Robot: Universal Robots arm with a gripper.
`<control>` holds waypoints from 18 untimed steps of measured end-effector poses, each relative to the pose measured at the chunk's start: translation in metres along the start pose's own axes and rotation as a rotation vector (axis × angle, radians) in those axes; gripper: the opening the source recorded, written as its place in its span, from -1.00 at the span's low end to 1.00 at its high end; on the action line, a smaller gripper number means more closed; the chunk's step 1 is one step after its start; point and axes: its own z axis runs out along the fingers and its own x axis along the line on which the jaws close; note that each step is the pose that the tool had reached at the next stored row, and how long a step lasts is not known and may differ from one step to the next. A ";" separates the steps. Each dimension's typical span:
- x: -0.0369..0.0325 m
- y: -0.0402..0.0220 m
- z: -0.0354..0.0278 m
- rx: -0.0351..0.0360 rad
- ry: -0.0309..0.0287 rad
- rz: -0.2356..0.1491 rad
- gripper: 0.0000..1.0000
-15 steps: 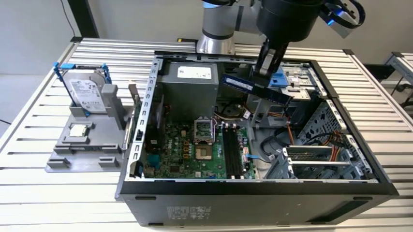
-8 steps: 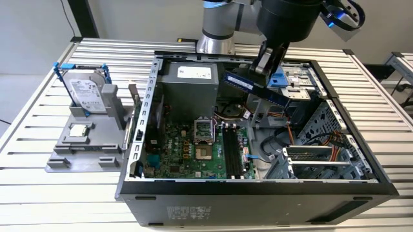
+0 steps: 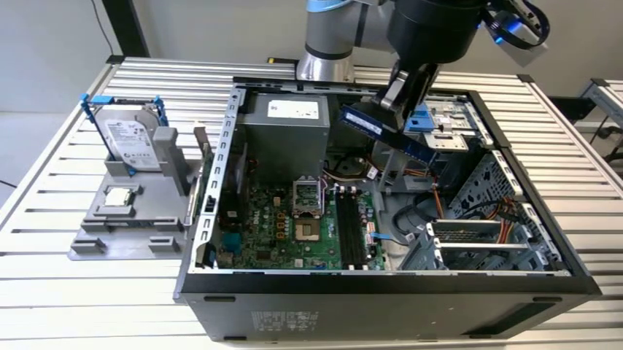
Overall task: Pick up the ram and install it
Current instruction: 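Insert the ram into the slot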
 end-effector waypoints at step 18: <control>0.0001 0.0000 -0.0001 0.0068 -0.0025 0.190 -1.00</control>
